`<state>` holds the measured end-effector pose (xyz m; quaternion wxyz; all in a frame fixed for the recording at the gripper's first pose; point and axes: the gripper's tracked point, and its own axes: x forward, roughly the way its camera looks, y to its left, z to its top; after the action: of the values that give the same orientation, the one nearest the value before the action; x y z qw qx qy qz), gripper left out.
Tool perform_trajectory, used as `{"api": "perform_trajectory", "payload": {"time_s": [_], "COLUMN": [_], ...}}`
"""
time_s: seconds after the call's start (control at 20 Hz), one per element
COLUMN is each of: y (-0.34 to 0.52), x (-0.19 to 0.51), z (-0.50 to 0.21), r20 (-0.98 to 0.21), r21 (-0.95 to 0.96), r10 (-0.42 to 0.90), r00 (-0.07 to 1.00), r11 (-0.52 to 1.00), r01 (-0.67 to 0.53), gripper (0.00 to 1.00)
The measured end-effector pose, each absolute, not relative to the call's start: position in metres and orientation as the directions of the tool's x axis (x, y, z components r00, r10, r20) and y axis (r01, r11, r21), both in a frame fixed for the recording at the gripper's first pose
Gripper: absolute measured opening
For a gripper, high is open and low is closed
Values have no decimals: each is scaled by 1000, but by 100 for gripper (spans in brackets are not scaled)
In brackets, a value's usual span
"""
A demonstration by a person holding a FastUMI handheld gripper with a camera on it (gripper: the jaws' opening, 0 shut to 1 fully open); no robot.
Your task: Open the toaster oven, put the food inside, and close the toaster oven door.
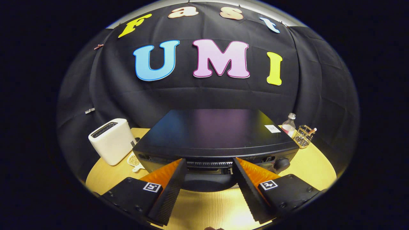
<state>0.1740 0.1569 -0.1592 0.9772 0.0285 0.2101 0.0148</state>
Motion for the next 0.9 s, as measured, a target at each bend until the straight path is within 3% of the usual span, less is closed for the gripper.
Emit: {"api": "perform_trajectory", "payload": {"time_s": [0.65, 0.9], "y": [154, 152], "x": [80, 50], "z": [-203, -240], "r20": [-459, -528], "r21": [70, 63], "r10": [69, 100], "r00": [886, 844], "r11": [997, 995], "r01": [-42, -78], "gripper": [92, 98]}}
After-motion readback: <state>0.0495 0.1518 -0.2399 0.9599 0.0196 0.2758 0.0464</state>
